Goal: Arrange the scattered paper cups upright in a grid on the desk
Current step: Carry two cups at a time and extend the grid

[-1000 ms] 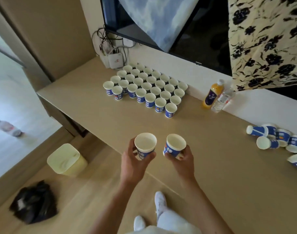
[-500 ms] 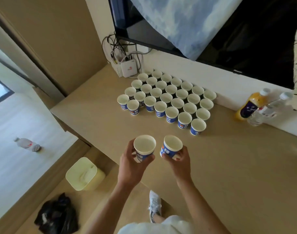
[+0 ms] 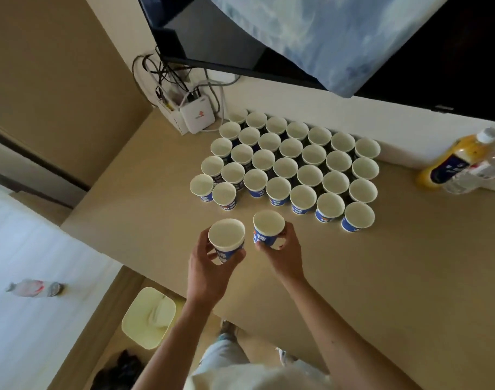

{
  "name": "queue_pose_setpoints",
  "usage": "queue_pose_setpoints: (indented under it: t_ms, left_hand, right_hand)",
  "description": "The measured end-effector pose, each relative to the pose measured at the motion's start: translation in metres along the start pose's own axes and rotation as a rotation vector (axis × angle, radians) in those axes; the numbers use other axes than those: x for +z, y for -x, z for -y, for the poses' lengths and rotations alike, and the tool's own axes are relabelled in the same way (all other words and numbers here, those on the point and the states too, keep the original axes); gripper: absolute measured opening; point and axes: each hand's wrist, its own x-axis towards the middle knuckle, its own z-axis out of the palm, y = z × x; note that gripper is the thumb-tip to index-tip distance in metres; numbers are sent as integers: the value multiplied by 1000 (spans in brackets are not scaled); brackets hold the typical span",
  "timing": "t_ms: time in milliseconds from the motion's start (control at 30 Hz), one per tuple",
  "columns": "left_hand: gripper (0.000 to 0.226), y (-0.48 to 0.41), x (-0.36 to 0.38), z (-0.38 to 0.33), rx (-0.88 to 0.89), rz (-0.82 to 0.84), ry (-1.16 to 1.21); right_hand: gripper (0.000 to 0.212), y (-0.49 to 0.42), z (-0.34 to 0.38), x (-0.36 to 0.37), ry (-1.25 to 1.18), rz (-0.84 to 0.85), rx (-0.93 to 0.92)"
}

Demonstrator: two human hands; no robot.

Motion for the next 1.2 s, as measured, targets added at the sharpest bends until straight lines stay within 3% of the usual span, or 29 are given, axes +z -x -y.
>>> queue_pose_setpoints:
  t_ms: [533,633,1067,1200]
  left_hand:
    - [63,-78,-41,30,3,173,23]
    - [63,-84,-45,35,4,183,31]
    - [62,-94,-47,41,3,220,62]
    - [70,-93,-38,32,11,239,75]
  right_hand:
    - [67,-68,-15,98,119,-237,-55]
    - [62,-76,-20,106,99,-265,-32]
    - [75,-72,-28,110,93,-282,40]
    - [68,-31,-30,83,48,-320,103]
